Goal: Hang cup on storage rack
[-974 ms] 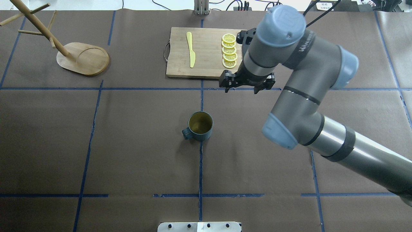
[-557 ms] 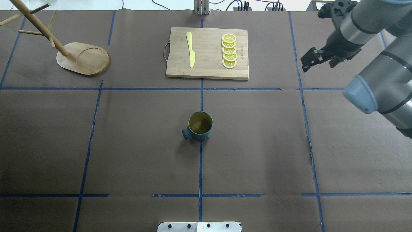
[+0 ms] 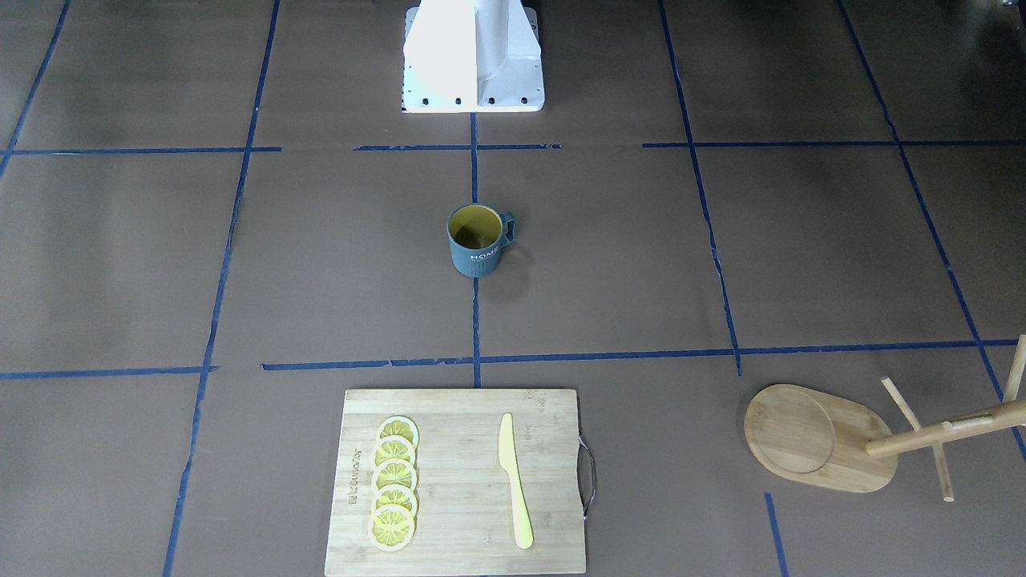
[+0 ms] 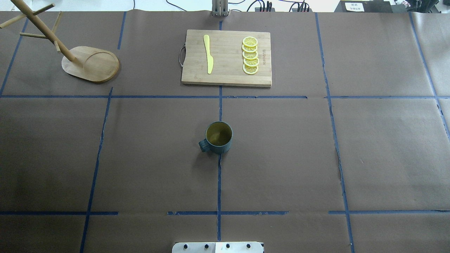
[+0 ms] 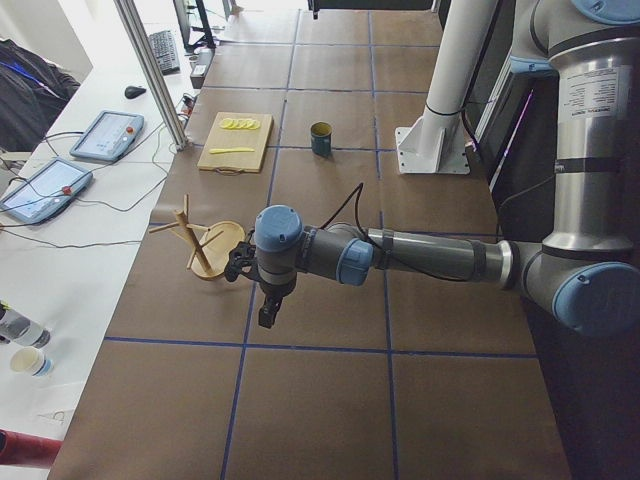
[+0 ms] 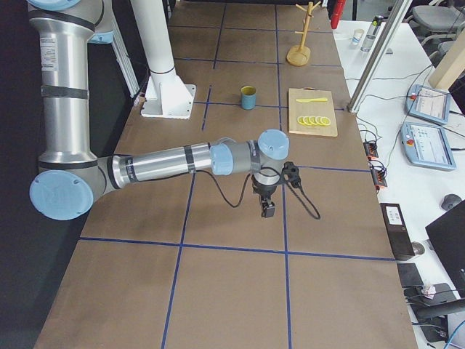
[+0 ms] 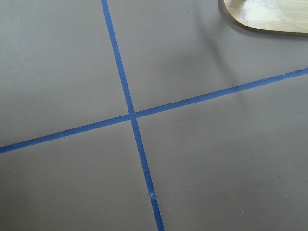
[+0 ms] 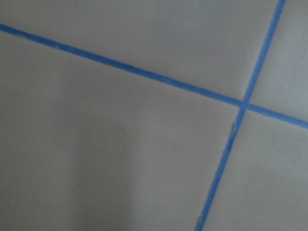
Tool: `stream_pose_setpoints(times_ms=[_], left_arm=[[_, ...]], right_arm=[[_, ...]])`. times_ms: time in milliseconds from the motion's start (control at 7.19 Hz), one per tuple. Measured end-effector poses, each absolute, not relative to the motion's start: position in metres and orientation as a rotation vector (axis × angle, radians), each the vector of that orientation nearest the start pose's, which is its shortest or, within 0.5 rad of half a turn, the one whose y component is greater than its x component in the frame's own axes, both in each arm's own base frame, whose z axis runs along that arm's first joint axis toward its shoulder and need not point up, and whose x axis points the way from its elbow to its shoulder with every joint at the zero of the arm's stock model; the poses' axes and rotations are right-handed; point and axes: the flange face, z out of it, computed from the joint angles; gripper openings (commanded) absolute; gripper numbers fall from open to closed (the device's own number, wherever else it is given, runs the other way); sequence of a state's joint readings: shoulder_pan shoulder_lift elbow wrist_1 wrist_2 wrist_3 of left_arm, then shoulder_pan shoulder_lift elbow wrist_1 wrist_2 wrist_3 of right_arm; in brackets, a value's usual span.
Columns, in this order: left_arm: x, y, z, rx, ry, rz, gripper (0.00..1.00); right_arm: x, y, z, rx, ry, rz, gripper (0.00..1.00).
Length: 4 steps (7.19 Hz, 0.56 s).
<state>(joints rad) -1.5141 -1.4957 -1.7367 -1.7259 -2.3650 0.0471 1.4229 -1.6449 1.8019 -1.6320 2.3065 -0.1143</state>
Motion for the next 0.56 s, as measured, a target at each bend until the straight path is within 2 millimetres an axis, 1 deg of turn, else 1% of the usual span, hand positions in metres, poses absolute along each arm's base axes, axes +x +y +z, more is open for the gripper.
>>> stream_pose_setpoints(times_ms=[139, 278, 418, 557], left_arm=[[-0.035, -0.475, 0.593, 0.233, 0.795, 0.199, 1.0], [-0.035, -0.475, 0.588, 0.258, 0.796, 0.212, 1.0], [-0.03, -0.478, 0.576, 0.325, 0.794, 0.25, 1.0], [-0.01, -0.488, 0.559, 0.393, 0.795, 0.321, 1.0]], right_arm=[[0.022, -0.443, 0.614, 0.061, -0.736, -0.261, 1.0], [0.034, -0.43, 0.624, 0.054, -0.732, -0.247, 1.0], [0.038, -0.424, 0.628, 0.052, -0.729, -0.241, 1.0], [0.04, -0.423, 0.629, 0.051, -0.729, -0.239, 1.0]])
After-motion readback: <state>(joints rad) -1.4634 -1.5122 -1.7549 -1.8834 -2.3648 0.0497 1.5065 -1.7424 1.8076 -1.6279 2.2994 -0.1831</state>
